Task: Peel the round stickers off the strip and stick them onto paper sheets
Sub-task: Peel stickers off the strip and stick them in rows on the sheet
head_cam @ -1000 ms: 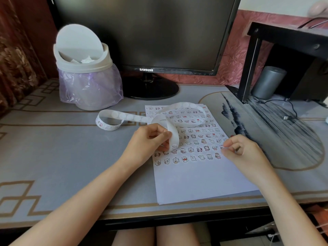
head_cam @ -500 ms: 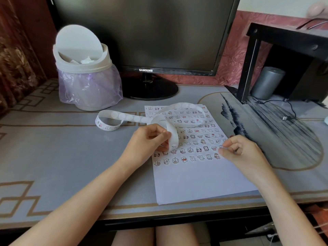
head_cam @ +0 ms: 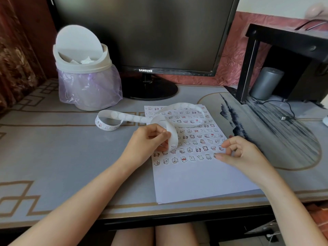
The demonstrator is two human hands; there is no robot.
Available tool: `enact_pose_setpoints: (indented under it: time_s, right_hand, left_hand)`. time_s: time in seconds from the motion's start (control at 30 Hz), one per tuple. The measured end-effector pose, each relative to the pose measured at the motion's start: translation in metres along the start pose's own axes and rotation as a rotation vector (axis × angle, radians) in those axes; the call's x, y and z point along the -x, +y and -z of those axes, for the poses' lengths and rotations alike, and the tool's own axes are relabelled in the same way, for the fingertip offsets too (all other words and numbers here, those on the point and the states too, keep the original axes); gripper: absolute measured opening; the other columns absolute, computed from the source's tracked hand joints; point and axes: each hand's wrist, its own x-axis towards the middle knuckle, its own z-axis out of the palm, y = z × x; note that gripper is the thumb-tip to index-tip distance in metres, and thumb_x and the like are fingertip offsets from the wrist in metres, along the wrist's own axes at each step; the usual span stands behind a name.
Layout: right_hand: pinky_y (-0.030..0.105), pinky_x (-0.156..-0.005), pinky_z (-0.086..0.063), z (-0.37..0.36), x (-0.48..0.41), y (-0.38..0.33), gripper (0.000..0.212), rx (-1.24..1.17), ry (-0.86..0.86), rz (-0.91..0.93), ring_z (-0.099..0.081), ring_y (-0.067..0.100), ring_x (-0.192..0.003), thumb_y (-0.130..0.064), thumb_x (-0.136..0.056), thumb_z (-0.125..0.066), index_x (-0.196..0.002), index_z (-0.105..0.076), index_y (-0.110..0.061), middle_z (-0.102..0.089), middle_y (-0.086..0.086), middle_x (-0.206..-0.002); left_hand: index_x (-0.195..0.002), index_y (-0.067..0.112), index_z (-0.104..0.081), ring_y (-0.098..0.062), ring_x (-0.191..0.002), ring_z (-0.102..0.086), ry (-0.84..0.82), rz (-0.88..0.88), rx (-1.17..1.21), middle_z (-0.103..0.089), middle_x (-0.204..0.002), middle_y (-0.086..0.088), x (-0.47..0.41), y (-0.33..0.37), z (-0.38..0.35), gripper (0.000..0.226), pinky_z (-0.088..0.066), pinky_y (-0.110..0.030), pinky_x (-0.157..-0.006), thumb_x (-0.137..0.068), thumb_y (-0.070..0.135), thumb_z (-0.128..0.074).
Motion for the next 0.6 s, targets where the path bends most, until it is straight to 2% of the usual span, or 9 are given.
enact_pose_setpoints:
  time_s: [0.13, 0.2, 0.3, 0.47, 0.6]
  right_hand:
    - [0.024, -0.06, -0.035, 0.0007, -0.0016, 0.0017, 0.02, -0.027, 0.015, 0.0, -0.044, 0.008, -0.057, -0.006, -0.079, -0.073, -0.084, -0.059, -0.02, -0.056, 0.005, -0.079]
    - [0.026, -0.06, -0.035, -0.0013, -0.002, 0.0005, 0.017, -0.041, 0.047, -0.006, -0.045, 0.011, -0.06, -0.015, -0.078, -0.075, -0.084, -0.059, -0.018, -0.059, 0.004, -0.077]
    - [0.03, -0.063, -0.037, -0.0057, -0.0036, 0.0015, 0.024, -0.021, 0.094, -0.021, -0.049, 0.011, -0.062, -0.025, -0.073, -0.08, -0.083, -0.059, -0.02, -0.059, -0.002, -0.072]
    - [0.028, -0.059, -0.034, -0.0056, -0.006, 0.0037, 0.015, 0.053, 0.102, -0.008, -0.045, 0.008, -0.058, -0.015, -0.08, -0.073, -0.081, -0.059, -0.021, -0.058, -0.003, -0.071]
    - [0.027, -0.055, -0.033, -0.0065, -0.0055, -0.0051, 0.007, 0.121, 0.19, 0.035, -0.046, 0.009, -0.058, -0.018, -0.084, -0.068, -0.081, -0.062, -0.018, -0.062, -0.001, -0.071]
  left_hand:
    - [-0.084, 0.0, -0.063, -0.019, -0.067, -0.067, -0.001, -0.001, 0.005, -0.07, -0.077, -0.014, 0.0003, 0.0001, -0.0005, 0.016, -0.057, -0.026, -0.07, -0.091, 0.014, -0.061]
    - [-0.084, 0.0, -0.063, -0.02, -0.067, -0.067, -0.002, 0.0, 0.007, -0.07, -0.076, -0.013, -0.0001, -0.0002, -0.0001, 0.016, -0.058, -0.028, -0.072, -0.09, 0.015, -0.062]
    - [-0.084, 0.001, -0.064, -0.021, -0.068, -0.067, -0.004, -0.003, 0.006, -0.07, -0.075, -0.012, -0.0004, -0.0003, 0.0, 0.016, -0.058, -0.029, -0.073, -0.09, 0.015, -0.062]
    - [-0.085, 0.0, -0.064, -0.02, -0.068, -0.067, -0.003, -0.007, 0.006, -0.071, -0.076, -0.014, 0.0005, 0.0002, 0.0001, 0.016, -0.058, -0.027, -0.072, -0.09, 0.016, -0.062]
    - [-0.082, 0.003, -0.064, -0.016, -0.065, -0.066, -0.005, -0.012, 0.02, -0.068, -0.071, -0.007, 0.0013, 0.0015, -0.0001, 0.015, -0.057, -0.023, -0.068, -0.09, 0.015, -0.062]
